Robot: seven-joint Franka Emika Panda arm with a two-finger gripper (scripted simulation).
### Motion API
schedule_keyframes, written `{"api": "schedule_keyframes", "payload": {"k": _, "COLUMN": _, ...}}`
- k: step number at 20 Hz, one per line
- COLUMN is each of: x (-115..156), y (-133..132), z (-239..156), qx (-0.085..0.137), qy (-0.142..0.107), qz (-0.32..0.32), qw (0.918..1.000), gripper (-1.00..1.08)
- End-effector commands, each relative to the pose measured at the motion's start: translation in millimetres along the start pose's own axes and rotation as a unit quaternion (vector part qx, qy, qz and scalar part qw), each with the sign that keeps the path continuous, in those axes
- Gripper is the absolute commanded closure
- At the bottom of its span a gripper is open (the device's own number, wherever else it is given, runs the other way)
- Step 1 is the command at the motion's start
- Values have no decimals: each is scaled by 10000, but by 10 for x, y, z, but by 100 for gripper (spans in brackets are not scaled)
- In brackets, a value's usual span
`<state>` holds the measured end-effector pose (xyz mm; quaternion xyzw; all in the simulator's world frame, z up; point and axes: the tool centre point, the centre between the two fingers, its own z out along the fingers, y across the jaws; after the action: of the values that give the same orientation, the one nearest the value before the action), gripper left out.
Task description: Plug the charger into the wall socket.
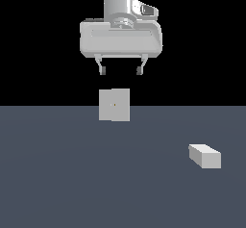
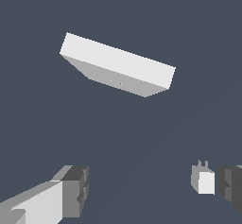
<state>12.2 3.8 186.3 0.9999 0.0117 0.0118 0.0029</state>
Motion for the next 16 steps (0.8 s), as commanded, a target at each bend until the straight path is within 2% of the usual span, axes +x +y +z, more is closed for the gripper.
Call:
{"api": "schedule_keyframes", "payload": {"k": 1, "x": 0, "y": 0, "z": 0, "qx": 0, "qy": 0, "qz": 0, "qw": 10000, "gripper": -92}}
{"api": "schedule_keyframes", "payload": {"k": 9, "x": -69, "y": 83, "z": 62, "qx": -2, "qy": 65, "qz": 15, "qw": 10000, "gripper": -92}}
{"api": "schedule_keyframes", "payload": {"k": 16, "x": -242, "y": 293, "z": 225, "qx": -7, "qy": 230, "qz": 54, "qw": 9997, "gripper": -92}}
